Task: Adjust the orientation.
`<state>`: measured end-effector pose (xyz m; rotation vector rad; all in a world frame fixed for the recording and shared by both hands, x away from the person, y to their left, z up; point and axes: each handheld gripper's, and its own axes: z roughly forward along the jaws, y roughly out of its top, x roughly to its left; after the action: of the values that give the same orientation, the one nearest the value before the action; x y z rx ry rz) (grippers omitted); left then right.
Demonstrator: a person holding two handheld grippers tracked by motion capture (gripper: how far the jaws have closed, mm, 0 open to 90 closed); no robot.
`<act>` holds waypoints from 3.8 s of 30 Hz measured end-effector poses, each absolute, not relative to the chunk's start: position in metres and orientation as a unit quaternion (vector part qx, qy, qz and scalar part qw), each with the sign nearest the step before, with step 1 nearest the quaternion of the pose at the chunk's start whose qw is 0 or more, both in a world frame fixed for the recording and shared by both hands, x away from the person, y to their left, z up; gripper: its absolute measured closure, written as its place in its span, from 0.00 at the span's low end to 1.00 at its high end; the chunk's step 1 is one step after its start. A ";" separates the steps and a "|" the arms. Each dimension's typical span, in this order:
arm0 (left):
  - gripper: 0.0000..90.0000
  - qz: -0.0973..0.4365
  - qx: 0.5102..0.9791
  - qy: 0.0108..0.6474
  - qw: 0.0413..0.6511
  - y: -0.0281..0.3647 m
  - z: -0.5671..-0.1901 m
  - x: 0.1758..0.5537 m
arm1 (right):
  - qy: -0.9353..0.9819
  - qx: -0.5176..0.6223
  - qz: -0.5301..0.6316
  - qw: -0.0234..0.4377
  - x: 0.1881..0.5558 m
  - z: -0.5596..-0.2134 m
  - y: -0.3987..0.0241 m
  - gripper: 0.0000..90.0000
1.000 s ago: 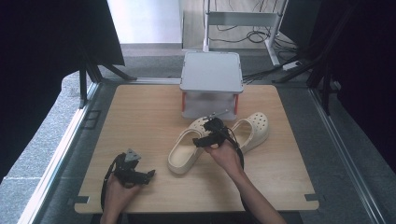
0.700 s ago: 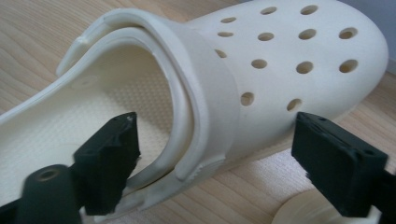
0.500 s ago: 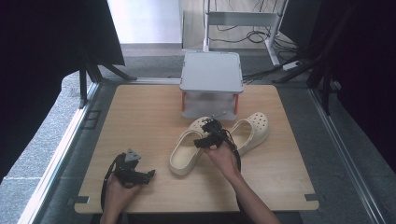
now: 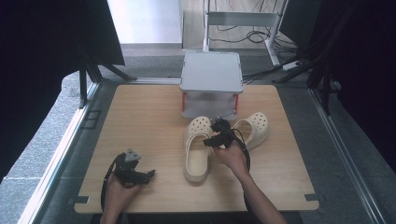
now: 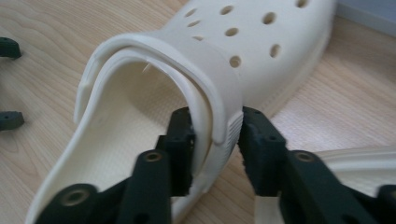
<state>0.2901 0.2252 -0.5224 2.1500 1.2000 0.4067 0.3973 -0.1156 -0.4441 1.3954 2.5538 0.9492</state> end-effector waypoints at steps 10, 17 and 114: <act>0.00 0.155 0.818 0.455 0.317 0.225 -0.522 0.290 | 0.848 0.413 0.332 0.009 0.397 -0.436 -0.120 0.85; 0.00 0.155 0.817 0.456 0.318 0.225 -0.522 0.290 | 0.871 0.344 0.351 -0.011 0.373 -0.421 -0.103 0.85; 0.00 0.162 0.806 0.477 0.312 0.245 -0.523 0.286 | 0.756 0.590 0.257 0.122 0.398 -0.439 -0.290 0.77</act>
<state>0.2858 0.2448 -0.5226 2.1252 1.2578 0.4279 0.3977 -0.2896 -0.4386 1.7206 2.2054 0.7503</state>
